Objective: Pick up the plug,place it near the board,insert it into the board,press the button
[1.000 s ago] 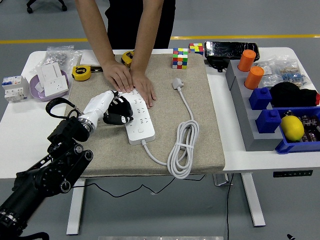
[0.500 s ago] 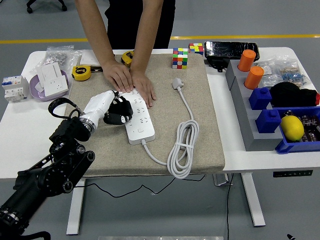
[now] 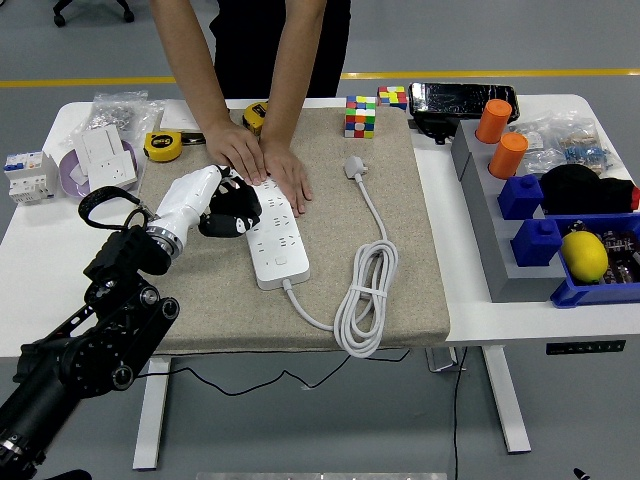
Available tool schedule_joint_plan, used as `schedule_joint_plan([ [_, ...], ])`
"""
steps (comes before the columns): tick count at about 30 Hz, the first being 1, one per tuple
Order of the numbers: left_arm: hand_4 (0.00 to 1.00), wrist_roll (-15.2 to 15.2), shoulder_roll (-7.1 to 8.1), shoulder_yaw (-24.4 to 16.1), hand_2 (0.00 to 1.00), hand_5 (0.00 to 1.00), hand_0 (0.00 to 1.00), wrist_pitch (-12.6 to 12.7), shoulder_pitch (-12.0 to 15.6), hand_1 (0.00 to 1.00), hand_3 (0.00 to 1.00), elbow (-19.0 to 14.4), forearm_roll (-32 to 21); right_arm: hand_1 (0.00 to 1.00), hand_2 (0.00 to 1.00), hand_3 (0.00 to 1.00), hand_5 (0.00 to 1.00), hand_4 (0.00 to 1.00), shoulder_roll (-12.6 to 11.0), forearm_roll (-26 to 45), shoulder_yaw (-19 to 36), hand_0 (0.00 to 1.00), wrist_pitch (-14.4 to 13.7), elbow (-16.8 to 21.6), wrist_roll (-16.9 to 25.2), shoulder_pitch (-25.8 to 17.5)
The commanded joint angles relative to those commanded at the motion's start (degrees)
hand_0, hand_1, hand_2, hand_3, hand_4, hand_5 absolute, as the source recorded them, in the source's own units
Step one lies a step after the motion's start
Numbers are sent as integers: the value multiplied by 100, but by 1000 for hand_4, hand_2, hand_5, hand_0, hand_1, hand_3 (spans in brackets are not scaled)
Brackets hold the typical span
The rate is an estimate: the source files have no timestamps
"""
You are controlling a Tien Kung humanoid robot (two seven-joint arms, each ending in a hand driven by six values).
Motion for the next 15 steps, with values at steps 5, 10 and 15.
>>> schedule_joint_plan([
  [5, 588, -23, 41, -289, 458, 2, 406, 47, 208, 464, 515, -190, -32, 752, 740, 771, 897, 998, 3, 19, -3, 843, -4, 0, 4, -6],
  [10, 590, -139, 42, -562, 473, 2, 417, 138, 364, 482, 526, 61, -262, 752, 740, 771, 897, 998, 9, 20, 5, 843, -6, 0, 6, -14],
  [15, 590, -188, 37, -615, 473, 2, 417, 128, 417, 482, 526, 306, -341, 752, 740, 771, 897, 998, 8, 22, 0, 843, -5, 0, 9, -11],
])
